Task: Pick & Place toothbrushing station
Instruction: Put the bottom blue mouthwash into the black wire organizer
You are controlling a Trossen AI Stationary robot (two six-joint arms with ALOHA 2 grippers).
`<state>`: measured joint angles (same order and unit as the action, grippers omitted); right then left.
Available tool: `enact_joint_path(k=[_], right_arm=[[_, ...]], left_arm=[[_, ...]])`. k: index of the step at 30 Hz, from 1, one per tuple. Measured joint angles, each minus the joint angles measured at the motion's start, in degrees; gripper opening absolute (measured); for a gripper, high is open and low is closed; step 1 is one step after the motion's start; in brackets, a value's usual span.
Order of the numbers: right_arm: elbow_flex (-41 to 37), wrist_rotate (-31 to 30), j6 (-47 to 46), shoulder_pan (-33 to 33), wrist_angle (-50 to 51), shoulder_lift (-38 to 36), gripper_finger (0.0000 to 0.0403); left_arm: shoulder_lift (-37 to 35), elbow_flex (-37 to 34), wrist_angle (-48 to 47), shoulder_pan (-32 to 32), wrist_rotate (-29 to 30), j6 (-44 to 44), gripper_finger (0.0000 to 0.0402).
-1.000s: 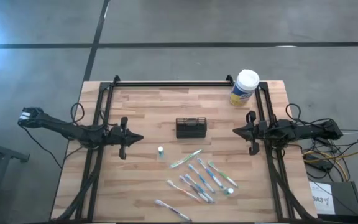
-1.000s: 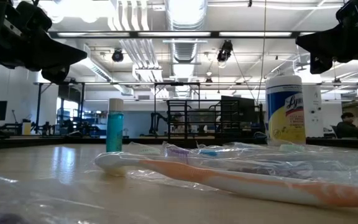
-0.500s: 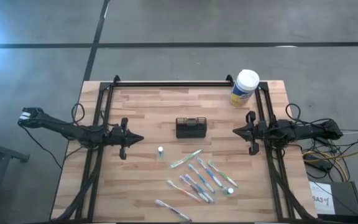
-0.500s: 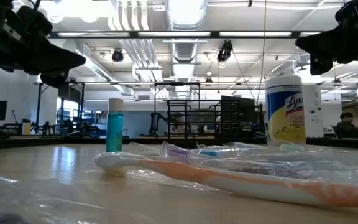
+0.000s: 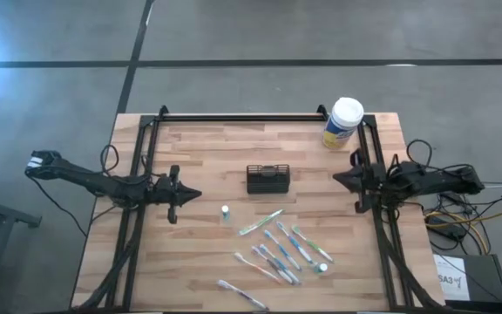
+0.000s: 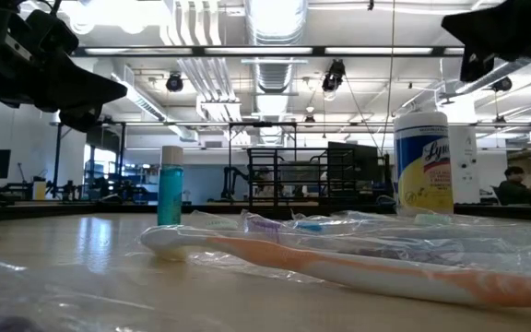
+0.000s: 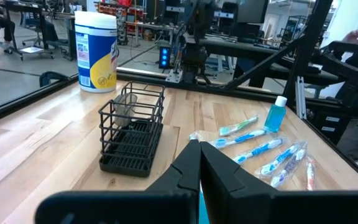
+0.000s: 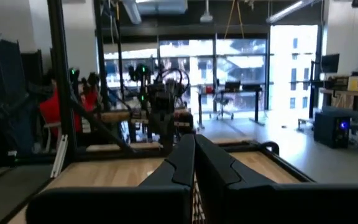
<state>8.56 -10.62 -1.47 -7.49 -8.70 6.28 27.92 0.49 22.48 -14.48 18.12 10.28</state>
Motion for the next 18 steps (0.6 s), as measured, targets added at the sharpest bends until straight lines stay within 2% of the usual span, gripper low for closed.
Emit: enact_joint_path(k=[5,12,18], right_arm=[[10.80,0.02,0.09,-0.02,10.94,9.49,0.0008],[28.19,2.15,-1.59,-0.78,30.89,25.69,0.0008],[43.21,2.30,-3.91,-3.87,50.72,37.38,0.0008]], left_arm=[[0.00,-0.02,0.00,0.00,-0.02,0.59,0.0007],[0.00,-0.04,-0.08,0.00,-0.02,1.39,0.0007],[0.00,-0.07,-2.06,0.00,-0.02,2.79,0.0007]])
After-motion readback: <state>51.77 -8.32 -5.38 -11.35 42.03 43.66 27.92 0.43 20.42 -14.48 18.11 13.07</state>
